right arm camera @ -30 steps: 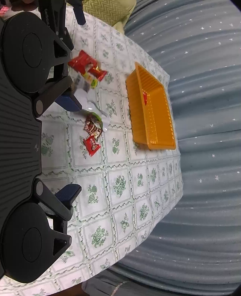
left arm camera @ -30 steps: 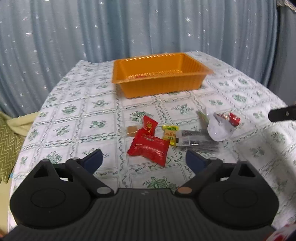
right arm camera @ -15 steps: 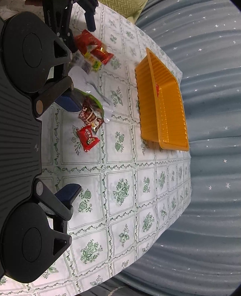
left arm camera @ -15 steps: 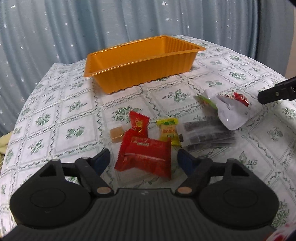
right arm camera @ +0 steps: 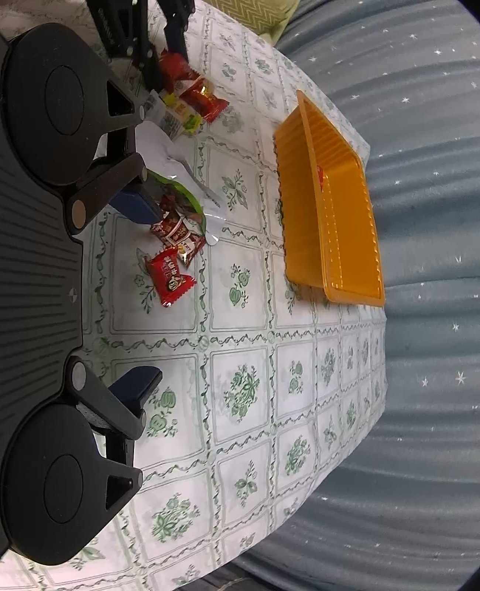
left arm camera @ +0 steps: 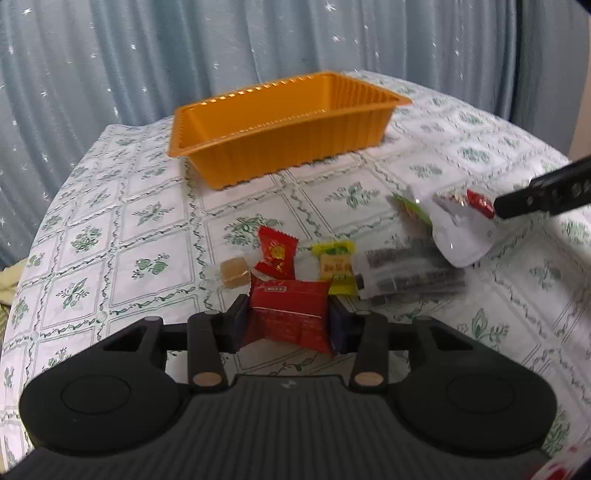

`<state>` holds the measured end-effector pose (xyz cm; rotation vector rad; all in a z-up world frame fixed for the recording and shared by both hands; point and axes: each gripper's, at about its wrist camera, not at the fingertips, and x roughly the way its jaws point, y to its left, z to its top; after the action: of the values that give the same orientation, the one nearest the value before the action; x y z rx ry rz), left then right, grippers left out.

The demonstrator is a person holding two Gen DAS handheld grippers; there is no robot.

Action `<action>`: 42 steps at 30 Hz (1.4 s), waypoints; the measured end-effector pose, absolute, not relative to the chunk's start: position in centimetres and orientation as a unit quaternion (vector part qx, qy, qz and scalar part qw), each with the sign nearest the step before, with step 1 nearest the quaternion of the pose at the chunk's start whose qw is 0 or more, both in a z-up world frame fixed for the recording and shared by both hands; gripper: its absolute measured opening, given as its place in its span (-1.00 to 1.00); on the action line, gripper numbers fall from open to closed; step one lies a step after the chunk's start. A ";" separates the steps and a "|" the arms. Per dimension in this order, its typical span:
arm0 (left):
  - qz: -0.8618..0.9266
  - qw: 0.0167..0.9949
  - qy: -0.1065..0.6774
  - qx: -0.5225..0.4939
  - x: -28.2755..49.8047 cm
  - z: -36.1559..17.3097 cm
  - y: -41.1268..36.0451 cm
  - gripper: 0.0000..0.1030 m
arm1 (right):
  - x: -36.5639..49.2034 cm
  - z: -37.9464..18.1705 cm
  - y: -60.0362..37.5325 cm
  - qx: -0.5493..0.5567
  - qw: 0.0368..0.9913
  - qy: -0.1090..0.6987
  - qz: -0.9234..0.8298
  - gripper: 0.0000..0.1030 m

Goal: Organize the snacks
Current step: 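Grasp the red rectangular packet with the left tool while the right tool grasps a red candy, then carry both snacks into the orange tray and open both tools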

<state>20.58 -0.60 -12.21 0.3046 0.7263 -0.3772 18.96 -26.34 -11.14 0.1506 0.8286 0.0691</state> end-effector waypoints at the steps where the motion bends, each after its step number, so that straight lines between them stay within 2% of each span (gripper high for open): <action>1: -0.180 0.908 0.350 0.142 20.5 -12.0 -0.5 -0.22 | 19.2 -11.3 -26.3 0.070 0.912 0.403 0.037 0.41; 7: -0.173 0.912 0.357 0.106 20.7 -11.4 0.4 -0.22 | 20.8 -12.0 -25.8 0.042 0.913 0.403 0.053 0.21; 10: -0.173 0.912 0.361 0.092 20.7 -11.4 0.8 -0.22 | 21.5 -12.6 -25.5 0.026 0.910 0.409 0.066 0.06; 11: -0.173 0.912 0.360 0.092 20.7 -11.4 0.8 -0.22 | 21.7 -12.8 -25.5 0.024 0.908 0.411 0.071 -0.04; 16: -0.173 0.912 0.361 0.085 20.7 -11.5 0.9 -0.22 | 22.0 -13.2 -25.0 0.000 0.910 0.407 0.079 -0.17; 19: -0.174 0.912 0.361 0.086 20.7 -11.4 0.8 -0.22 | 22.0 -13.1 -24.7 -0.013 0.910 0.408 0.077 -0.47; 42: -0.139 0.924 0.355 0.041 19.6 -6.1 0.0 -0.22 | 18.8 -7.3 -24.1 0.055 0.913 0.399 0.065 -0.52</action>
<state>19.61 0.00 -6.15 0.0834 0.7290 -0.2847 18.84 -24.09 -7.26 0.1129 0.8228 0.1340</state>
